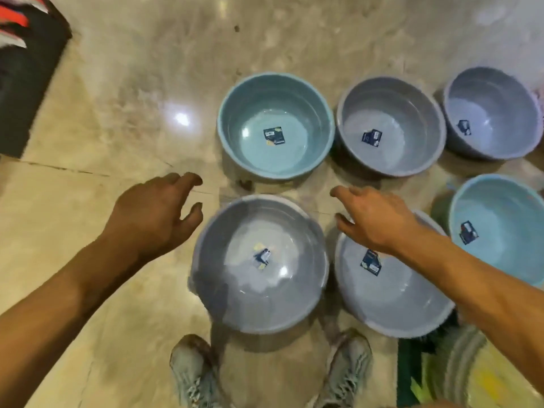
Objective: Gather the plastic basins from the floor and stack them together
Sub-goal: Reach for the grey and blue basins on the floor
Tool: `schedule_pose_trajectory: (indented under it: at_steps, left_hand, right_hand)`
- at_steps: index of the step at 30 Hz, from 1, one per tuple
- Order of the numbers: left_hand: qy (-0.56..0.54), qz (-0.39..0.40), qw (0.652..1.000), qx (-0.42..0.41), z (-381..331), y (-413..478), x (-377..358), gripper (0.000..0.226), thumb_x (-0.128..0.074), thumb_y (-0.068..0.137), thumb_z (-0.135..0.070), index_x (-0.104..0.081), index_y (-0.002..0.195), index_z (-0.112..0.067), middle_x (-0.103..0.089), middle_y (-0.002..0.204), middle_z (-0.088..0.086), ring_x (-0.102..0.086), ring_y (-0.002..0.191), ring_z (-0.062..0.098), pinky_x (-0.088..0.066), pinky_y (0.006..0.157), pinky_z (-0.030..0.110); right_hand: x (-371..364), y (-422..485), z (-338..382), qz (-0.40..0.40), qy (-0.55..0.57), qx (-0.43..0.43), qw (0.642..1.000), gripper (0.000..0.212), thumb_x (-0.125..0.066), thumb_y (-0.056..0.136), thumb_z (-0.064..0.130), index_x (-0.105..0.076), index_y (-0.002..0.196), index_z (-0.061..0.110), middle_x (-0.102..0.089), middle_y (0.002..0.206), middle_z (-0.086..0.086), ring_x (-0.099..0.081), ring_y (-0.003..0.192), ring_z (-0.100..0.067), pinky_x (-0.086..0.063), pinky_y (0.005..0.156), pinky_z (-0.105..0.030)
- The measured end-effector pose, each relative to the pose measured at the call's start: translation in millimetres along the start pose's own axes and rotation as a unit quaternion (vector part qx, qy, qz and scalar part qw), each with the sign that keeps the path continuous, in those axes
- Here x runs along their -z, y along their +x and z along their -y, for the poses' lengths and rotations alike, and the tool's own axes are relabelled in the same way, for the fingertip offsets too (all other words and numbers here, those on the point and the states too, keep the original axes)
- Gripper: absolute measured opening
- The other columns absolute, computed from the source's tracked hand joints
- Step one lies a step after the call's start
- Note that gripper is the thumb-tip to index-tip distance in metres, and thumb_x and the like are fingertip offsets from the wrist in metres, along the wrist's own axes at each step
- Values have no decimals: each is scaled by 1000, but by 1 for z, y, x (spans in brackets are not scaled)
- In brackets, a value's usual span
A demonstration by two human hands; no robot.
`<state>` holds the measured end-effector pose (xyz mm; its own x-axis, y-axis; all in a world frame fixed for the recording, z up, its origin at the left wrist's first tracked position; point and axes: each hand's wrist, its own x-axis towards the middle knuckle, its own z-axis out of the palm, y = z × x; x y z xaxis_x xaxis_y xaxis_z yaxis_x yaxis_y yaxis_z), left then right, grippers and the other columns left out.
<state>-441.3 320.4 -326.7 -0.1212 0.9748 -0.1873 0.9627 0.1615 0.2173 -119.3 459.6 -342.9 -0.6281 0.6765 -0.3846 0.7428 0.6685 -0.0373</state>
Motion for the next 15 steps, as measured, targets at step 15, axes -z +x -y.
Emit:
schedule_pose_trajectory:
  at_steps: [15]
  left_hand:
    - [-117,41,985,118,77,-66,-290,69,-41,84,-69,-11,145,-60,-61,96,-22,-63,60,3,-54,54,31]
  right_hand:
    - [-277,67,-14,-25,43,121,991,78,-36,91,61,-5,157,32,-61,87,3,-58,82,-22,-45,93,-41]
